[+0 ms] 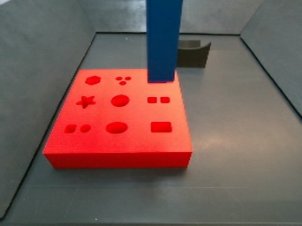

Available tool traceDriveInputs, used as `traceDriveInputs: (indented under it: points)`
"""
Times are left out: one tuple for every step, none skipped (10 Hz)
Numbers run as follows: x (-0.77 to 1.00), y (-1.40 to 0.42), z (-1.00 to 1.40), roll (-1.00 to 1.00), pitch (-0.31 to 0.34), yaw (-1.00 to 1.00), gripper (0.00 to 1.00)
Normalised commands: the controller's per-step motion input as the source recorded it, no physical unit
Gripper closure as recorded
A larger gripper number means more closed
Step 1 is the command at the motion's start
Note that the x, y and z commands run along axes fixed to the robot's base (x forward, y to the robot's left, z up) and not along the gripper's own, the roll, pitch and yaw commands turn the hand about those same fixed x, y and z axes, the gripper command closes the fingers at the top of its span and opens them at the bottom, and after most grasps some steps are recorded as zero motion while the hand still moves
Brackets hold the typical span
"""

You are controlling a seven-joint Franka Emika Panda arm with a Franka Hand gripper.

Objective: Insert the rectangle object.

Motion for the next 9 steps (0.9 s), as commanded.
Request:
traceDriveInputs:
  points:
    - [0.2,0.0,-0.36,0.0,0.004,0.0,1.0]
    - [0.96,0.0,-0.6,0.08,0.307,0.0,1.0]
    - [0.93,0.12,-0.5,0.11,0.346,0.0,1.0]
    - [0.85,0.32,-0.2,0.29,0.316,0.0,1.0]
    - [0.79,0.28,0.0,0.27,0.339,0.0,1.0]
    - [0.84,0.21,0.15,0.17,0.317,0.0,1.0]
    - [0.87,0.0,0.37,0.05,0.289,0.0,1.0]
    - [0.01,0.0,0.0,0.0,0.003,0.0,1.0]
    - [0.15,-0.01,-0.31,0.0,0.0,0.0,1.0]
